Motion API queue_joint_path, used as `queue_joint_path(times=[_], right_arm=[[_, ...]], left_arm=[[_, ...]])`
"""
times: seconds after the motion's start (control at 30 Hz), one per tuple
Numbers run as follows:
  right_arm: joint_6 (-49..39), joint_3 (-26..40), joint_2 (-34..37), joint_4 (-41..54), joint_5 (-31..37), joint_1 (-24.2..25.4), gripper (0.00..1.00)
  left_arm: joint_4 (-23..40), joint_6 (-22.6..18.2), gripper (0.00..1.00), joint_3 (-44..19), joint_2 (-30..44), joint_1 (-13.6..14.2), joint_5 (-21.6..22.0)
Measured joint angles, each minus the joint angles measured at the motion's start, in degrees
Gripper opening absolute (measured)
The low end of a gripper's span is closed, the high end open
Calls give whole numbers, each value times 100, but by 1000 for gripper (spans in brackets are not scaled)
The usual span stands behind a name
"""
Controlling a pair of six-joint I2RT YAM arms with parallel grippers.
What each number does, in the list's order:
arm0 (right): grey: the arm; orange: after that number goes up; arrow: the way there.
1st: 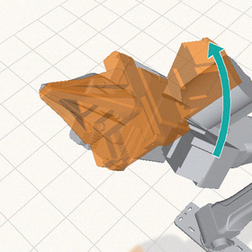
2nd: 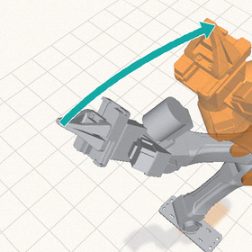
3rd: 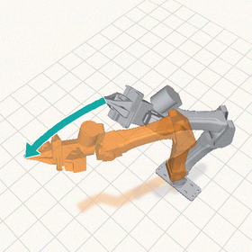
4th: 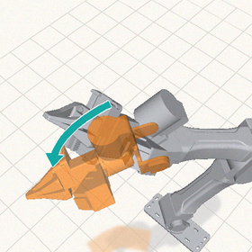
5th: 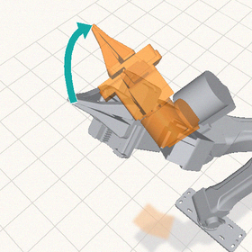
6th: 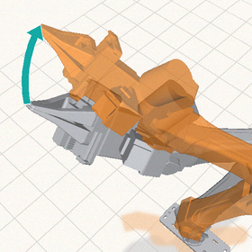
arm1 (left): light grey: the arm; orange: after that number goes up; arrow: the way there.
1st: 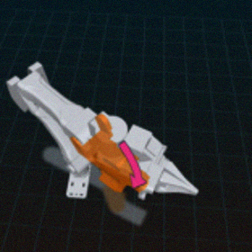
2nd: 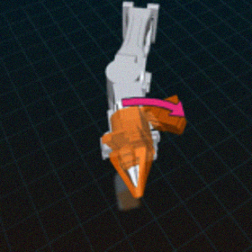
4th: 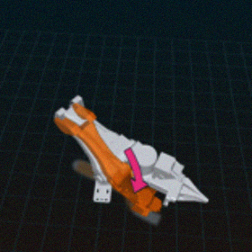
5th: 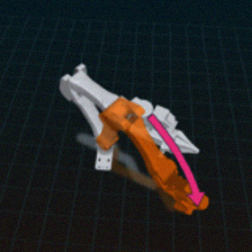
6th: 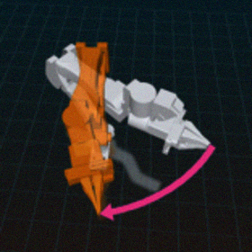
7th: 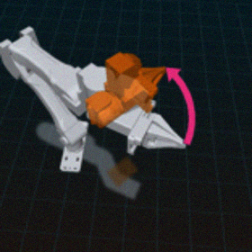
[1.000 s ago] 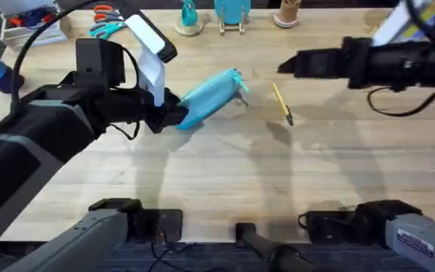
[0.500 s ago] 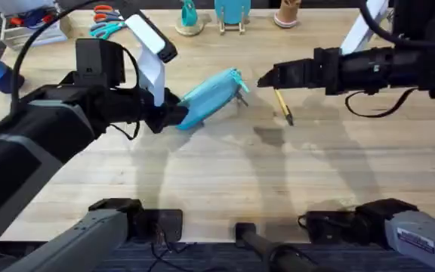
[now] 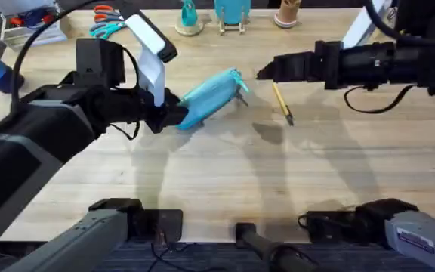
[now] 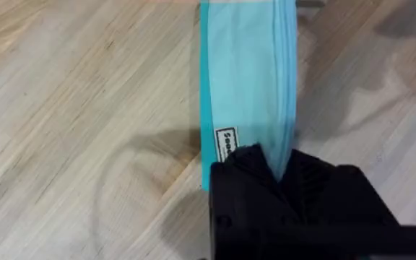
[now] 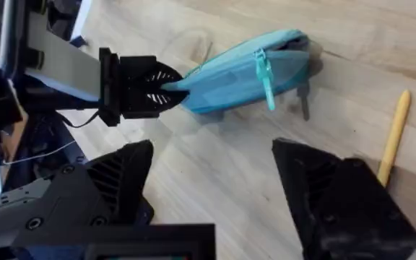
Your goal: Unzip the bag, pick up the pens from the table one at a time and place them inside, then zip the bag closed.
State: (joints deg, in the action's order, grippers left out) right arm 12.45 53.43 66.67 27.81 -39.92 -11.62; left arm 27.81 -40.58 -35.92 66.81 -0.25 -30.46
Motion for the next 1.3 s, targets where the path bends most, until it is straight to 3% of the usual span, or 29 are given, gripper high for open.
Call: queue_joint_path(times=[0.27,0.43,0.83,1.3], right_arm=[[79,0,392,-417,9,0,996],[400,0,784,-630,373,-67,997],[669,0,1220,-1097,1451,-818,997],[952,2,2001,-2001,1678,-1163,997]], left_arm=[[0,0,41,0,0,0,0],[0,0,41,0,0,0,0],[0,0,41,0,0,0,0],[0,0,41,0,0,0,0]])
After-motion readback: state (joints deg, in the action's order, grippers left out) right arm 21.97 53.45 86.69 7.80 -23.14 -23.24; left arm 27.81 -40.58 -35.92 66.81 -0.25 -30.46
